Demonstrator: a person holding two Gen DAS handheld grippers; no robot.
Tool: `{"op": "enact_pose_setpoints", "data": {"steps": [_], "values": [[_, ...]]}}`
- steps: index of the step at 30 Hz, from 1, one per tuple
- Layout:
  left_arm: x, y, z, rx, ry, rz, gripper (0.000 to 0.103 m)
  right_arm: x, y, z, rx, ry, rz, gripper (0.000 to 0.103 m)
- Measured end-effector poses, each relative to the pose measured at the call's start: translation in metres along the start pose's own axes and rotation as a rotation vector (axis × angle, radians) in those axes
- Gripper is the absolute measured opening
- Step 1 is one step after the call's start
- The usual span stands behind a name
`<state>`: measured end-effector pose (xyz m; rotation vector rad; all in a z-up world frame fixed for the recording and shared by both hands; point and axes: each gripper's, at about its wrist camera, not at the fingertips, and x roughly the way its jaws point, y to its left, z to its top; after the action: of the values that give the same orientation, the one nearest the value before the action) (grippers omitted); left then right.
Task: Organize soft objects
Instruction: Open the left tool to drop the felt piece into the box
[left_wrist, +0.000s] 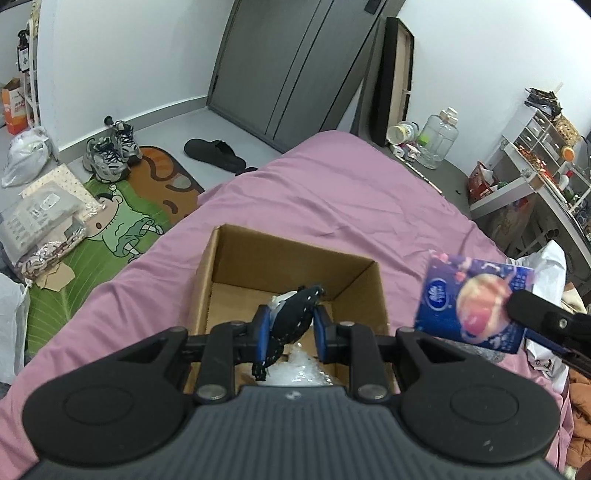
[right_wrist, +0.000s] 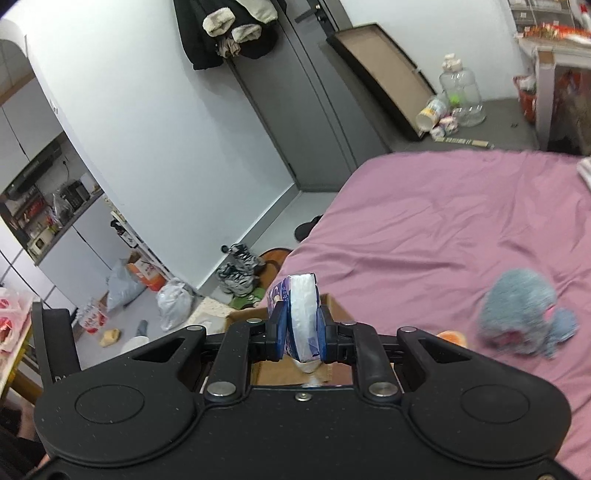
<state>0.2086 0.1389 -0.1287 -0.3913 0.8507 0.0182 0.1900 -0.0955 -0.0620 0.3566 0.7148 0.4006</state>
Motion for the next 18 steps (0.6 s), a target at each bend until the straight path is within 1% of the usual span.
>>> {"op": "enact_pose_setpoints", "data": {"steps": [6,10,13,16,17,18], "values": [[0.020,0.009,0.000,-0.007,0.025,-0.008,0.023,0.022,0.007,-0.009,0.030,0.023,0.026,0.017],[0.025,0.013,0.000,-0.005,0.013,-0.009,0.023,0.032,0.007,-0.014,0.049,0.034,0.033,0.017],[0.024,0.016,0.000,-0.006,-0.003,-0.003,0.028,0.038,0.007,-0.018,0.062,0.043,0.034,0.017],[0.016,0.021,0.001,-0.019,-0.027,-0.016,0.043,0.045,0.008,-0.020,0.089,0.067,0.057,0.017],[0.013,0.021,0.002,-0.016,-0.035,-0.015,0.051,0.046,0.009,-0.020,0.087,0.071,0.063,0.017],[0.011,0.021,0.002,-0.013,-0.044,-0.005,0.055,0.046,0.011,-0.021,0.077,0.069,0.065,0.017]]}}
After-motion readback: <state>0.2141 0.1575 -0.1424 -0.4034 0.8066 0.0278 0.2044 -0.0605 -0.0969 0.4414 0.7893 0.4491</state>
